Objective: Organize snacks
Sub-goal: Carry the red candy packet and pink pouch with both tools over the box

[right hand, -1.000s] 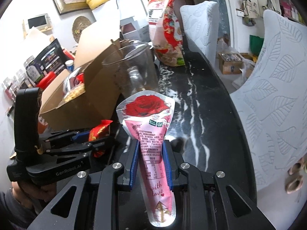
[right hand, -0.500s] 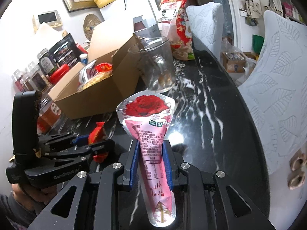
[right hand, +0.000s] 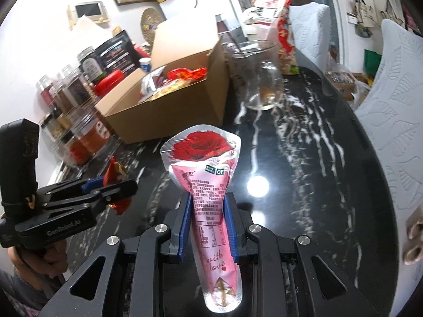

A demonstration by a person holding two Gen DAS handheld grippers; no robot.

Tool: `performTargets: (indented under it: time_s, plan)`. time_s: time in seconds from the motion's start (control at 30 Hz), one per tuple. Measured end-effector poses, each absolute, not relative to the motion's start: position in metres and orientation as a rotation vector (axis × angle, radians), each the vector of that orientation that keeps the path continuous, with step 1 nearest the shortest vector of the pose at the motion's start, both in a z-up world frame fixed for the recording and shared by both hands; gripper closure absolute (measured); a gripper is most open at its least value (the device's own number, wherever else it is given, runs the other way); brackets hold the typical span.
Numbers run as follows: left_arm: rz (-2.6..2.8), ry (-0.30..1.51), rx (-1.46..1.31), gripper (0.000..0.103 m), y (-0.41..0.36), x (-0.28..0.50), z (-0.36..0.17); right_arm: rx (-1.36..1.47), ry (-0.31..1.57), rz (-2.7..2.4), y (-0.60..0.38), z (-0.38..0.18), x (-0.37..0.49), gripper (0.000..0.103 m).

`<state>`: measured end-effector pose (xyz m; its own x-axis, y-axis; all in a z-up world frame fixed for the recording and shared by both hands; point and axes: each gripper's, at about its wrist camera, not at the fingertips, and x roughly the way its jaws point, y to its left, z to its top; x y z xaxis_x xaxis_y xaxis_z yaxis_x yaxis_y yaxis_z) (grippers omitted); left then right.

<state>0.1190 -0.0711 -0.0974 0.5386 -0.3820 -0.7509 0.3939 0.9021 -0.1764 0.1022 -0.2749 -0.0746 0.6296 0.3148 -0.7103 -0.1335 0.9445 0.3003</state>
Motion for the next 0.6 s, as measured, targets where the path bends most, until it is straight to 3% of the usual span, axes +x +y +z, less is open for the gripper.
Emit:
performTargets:
  time_s: [0.6]
  plan:
    - [-0.409, 0.698, -0.060, 0.070, -0.009, 0.114, -0.030, 0.185, 0.747, 0.395, -0.209, -0.023, 0.108, 0.079]
